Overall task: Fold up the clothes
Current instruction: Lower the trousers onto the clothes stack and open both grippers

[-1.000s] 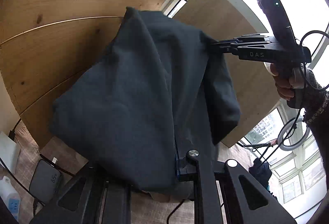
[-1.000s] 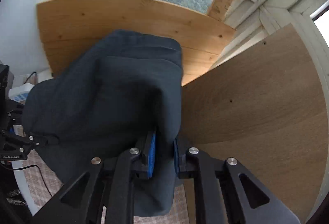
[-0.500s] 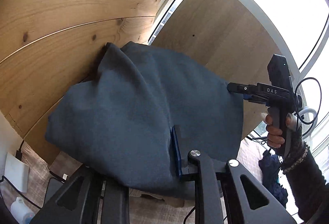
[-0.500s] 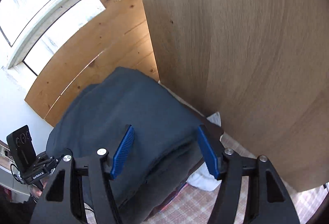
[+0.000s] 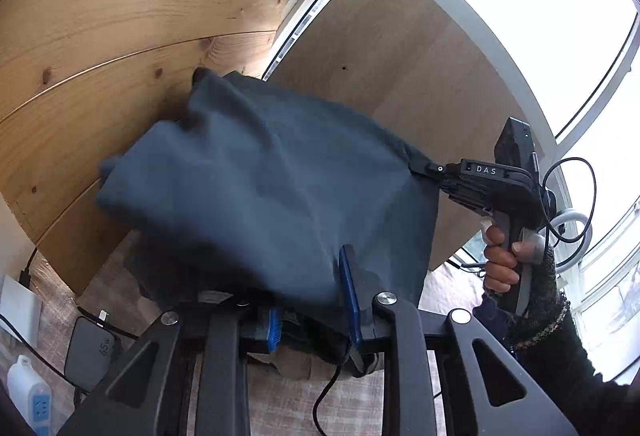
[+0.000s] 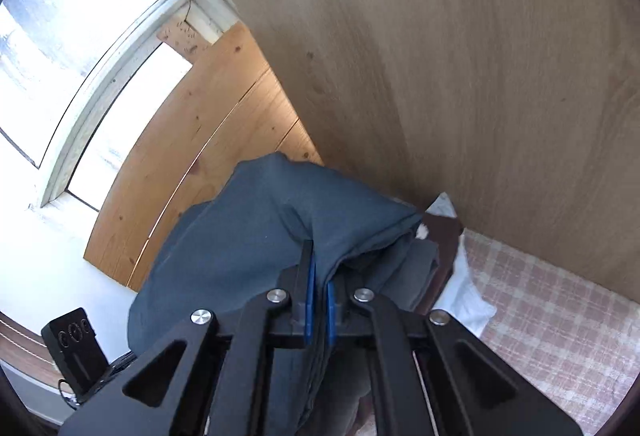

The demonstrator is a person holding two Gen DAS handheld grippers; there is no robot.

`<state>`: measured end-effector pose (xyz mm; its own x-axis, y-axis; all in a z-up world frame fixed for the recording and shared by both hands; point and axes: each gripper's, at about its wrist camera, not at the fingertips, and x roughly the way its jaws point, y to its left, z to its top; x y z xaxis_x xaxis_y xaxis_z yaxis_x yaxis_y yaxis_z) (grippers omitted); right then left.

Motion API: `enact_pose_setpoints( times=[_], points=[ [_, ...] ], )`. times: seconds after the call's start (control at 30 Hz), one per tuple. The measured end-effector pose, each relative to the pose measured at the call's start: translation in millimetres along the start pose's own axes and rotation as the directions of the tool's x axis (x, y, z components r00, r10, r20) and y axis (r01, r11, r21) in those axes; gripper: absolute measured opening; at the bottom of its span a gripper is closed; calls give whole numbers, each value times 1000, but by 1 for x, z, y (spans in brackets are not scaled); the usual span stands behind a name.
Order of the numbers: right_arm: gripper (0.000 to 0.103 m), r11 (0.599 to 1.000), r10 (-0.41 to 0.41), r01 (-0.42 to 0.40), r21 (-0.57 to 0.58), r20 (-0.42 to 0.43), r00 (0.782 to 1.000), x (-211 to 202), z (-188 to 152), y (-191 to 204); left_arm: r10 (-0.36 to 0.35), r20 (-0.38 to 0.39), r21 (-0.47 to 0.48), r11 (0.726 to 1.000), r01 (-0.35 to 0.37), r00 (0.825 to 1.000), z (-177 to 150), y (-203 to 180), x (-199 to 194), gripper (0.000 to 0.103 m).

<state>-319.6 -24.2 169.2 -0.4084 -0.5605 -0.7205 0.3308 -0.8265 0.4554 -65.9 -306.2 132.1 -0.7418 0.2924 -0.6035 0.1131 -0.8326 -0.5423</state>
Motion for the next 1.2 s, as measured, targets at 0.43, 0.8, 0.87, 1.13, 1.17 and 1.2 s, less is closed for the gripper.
enact_pose_setpoints(
  times=[0.43,0.8,0.87,1.13,1.17,1.2],
  points=[
    [33,958,-100,127,-258,114,988,-35,-1,53,246,143,28,967,-252,959,11,27,-56,40],
    [35,908,-241,215,-360,-29,970,77,-2,62,444,33,65,893,-445,895,7,67,10,1],
    [36,902,-252,229,-367,-15,968,75,-4,63,536,43,98,838,-537,843,5,65,10,0],
    [52,929,-160,184,-322,101,982,32,11,70,343,123,165,918,-360,931,28,8,-16,14],
    [52,928,-156,179,-328,95,983,35,13,70,306,115,198,925,-323,945,28,-3,-10,15],
    [52,928,-153,171,-330,82,985,41,14,69,273,110,238,926,-292,956,29,-16,-1,14]
  ],
)
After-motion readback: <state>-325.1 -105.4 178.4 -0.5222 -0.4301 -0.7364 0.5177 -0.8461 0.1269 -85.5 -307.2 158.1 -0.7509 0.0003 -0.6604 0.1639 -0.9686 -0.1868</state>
